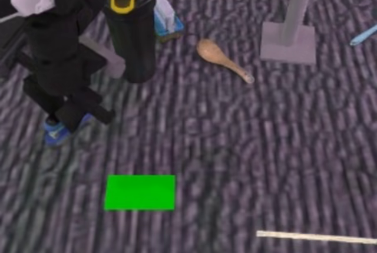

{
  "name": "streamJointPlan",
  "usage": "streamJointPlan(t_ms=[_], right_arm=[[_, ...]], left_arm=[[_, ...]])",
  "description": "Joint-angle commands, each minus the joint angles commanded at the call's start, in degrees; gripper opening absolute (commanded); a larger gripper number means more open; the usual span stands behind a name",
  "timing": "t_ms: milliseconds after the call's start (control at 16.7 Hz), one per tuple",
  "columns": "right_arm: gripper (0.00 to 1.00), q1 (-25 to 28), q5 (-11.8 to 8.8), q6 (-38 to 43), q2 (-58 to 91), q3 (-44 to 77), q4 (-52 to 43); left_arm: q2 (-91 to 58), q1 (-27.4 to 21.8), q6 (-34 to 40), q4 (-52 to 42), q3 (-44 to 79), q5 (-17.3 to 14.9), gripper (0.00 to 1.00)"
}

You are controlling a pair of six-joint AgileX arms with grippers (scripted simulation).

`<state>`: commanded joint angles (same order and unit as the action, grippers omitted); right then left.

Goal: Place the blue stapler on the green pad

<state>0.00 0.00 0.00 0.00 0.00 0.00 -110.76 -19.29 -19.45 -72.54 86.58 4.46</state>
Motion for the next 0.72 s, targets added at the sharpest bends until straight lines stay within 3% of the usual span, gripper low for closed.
streamJointPlan(t_ms=[360,720], right_arm=[[1.00,0.0,0.0,0.0,0.0,0.0,0.0],[1.00,0.0,0.0,0.0,0.0,0.0,0.0]], left_arm=[[-1.0,-5.6,50.1,-4.1,-0.9,1.0,0.00],[-0.4,-11.2,98.8,-3.9,-2.8,-0.6,0.00]])
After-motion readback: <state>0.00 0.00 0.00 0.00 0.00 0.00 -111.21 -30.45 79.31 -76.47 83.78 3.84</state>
